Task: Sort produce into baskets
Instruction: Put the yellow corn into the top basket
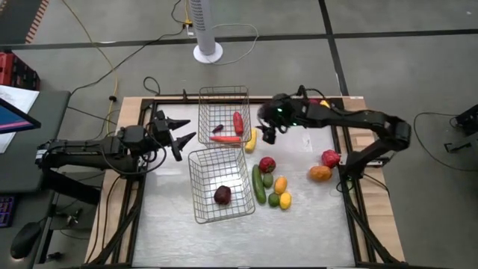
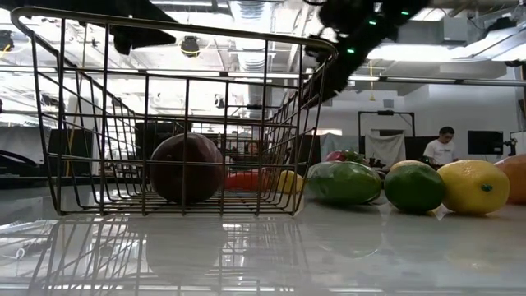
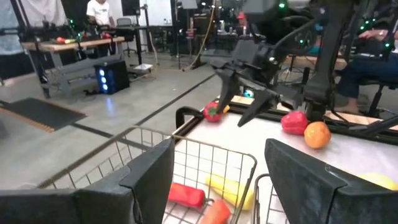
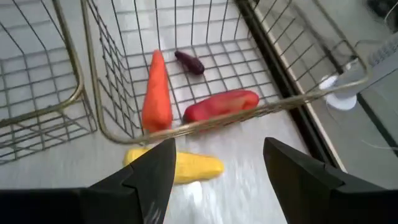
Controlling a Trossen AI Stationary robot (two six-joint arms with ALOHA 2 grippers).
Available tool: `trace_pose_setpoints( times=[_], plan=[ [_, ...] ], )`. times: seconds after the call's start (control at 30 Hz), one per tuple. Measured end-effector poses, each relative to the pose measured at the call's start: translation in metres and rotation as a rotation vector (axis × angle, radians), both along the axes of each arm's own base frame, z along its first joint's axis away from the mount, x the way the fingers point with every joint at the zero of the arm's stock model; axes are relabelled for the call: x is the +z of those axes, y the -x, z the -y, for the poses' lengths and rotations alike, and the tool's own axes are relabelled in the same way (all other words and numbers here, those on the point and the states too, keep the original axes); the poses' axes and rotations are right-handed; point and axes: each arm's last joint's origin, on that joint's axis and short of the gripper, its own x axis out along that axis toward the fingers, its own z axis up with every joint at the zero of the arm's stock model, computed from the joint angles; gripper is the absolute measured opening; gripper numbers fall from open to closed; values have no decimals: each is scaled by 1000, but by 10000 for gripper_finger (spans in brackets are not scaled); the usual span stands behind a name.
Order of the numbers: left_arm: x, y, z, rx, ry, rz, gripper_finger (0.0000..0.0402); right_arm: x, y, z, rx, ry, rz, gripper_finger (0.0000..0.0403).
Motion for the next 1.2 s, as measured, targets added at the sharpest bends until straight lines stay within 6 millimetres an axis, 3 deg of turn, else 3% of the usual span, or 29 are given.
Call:
trace_pose_setpoints(
  times=[0.13, 0.27, 0.4, 0.57, 0.67, 0.77, 0.9, 1.2],
  plan=[
    [0, 0, 0, -4, 24, 9, 239, -25, 25, -8, 10, 4, 48, 271],
    [0, 0, 0, -3, 41, 19, 239, -52, 38, -9, 34, -32, 53, 272],
    [1, 0, 0, -3, 42, 36, 239, -73, 33, -1, 86, -73, 2, 275],
    [1, 0, 0, -4, 28, 29, 239, -94, 10, 13, 189, -84, -56, 303],
    [1, 0, 0, -5, 15, 16, 239, -101, -2, 21, 222, -69, -105, 333],
    [1, 0, 0, -5, 7, 9, 239, -96, -13, 29, 234, -37, -88, 363],
    [0, 0, 0, -6, 2, 5, 239, -102, -16, 41, 278, -60, -84, 393],
    [-3, 0, 0, 2, 3, -26, 239, -116, -6, 73, 358, -206, 33, 390]
  ],
)
